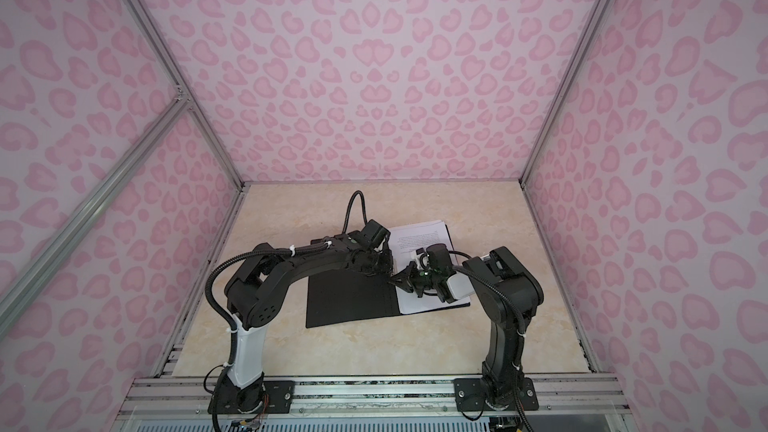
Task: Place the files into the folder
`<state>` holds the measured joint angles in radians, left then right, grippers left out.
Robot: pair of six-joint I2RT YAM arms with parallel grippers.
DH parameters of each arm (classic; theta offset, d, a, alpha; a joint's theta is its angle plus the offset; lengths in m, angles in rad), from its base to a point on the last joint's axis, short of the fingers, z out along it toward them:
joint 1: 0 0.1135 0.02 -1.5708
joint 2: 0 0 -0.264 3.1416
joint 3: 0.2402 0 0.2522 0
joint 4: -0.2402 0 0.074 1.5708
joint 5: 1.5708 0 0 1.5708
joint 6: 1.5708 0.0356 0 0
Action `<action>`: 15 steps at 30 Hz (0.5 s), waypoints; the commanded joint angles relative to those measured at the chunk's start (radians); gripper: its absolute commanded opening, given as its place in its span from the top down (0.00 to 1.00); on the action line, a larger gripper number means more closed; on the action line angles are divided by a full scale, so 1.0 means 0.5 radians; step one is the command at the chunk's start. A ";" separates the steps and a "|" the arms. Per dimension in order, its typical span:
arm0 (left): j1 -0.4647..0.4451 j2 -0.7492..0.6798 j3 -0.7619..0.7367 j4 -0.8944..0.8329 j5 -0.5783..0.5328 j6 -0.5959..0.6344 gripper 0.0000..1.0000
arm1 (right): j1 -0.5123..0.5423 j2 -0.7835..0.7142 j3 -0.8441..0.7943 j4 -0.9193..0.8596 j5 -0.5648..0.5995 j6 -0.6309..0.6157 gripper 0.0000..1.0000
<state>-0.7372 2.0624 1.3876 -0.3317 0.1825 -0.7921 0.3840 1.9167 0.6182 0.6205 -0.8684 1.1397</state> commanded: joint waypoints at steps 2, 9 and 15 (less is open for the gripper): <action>-0.002 -0.015 -0.035 -0.209 -0.048 0.020 0.90 | -0.013 0.099 -0.047 -0.624 0.369 0.080 1.00; -0.017 0.062 -0.035 -0.251 -0.085 0.045 0.97 | -0.013 0.064 -0.019 -0.652 0.339 0.053 0.96; -0.017 0.086 -0.072 -0.265 -0.133 0.055 0.97 | -0.013 -0.019 0.014 -0.709 0.293 -0.003 0.88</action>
<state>-0.7418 2.0766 1.3727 -0.3096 0.1680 -0.7891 0.3805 1.8961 0.6350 0.5583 -0.8680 1.1355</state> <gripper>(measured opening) 0.131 0.116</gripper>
